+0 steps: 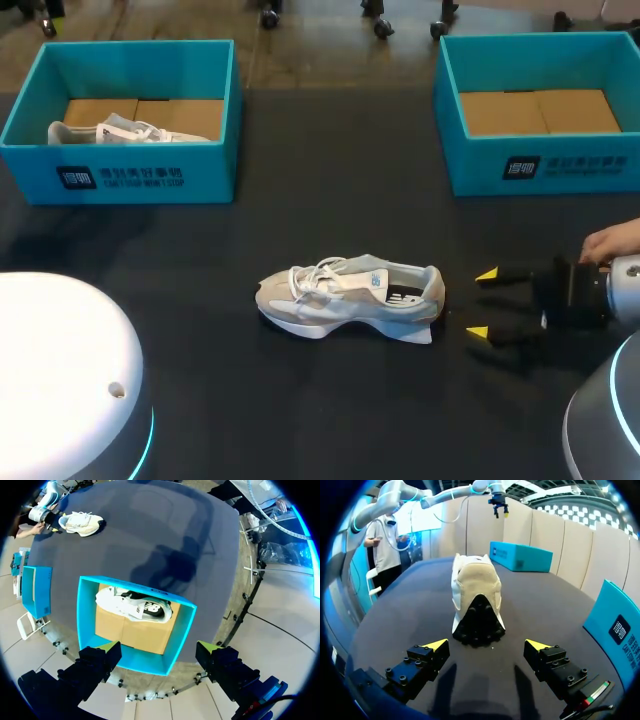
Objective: Take the shoe out of the shoebox, open the shoe tongue, remove and reinsert the insole, then place the shoe into the shoebox
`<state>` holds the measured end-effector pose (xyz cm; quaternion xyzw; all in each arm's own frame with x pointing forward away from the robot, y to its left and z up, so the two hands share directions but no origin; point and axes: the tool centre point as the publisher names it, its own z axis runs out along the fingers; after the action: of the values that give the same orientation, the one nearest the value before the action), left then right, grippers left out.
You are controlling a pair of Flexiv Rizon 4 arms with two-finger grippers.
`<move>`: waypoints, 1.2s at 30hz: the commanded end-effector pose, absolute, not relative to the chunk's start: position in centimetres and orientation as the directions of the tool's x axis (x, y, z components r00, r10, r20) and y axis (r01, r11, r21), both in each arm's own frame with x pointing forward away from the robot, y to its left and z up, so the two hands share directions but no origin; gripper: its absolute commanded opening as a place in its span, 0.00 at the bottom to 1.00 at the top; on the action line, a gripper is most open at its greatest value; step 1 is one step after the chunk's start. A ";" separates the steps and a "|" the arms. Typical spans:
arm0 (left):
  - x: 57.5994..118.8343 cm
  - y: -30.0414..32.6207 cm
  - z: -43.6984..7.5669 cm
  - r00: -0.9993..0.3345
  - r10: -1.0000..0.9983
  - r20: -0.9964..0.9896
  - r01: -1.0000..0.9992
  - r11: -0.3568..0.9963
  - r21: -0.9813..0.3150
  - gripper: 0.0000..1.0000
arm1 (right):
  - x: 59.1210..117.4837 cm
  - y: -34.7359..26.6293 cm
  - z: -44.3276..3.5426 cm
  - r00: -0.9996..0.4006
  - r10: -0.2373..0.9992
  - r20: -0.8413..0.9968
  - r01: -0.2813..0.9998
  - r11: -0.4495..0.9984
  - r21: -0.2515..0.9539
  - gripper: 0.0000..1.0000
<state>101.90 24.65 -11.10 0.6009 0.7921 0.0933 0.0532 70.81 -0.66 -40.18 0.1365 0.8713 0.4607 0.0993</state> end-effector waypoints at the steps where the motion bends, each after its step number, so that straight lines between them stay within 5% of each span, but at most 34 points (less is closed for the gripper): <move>1: 101.8 24.7 -11.1 -0.272 0.962 0.030 0.942 0.259 0.214 1.00 | 71.2 -0.1 -40.4 -0.942 0.333 -0.046 0.149 0.537 0.830 1.00; 36: 101.8 24.7 -11.1 -0.272 0.962 0.030 0.942 0.259 0.214 1.00 | 72.7 4.5 -39.9 -0.942 0.331 -0.059 0.133 0.527 0.839 1.00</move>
<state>101.90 24.65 -11.10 0.6009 0.7921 0.0933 0.0532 71.96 3.76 -39.73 0.1342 0.8650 0.4709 0.1099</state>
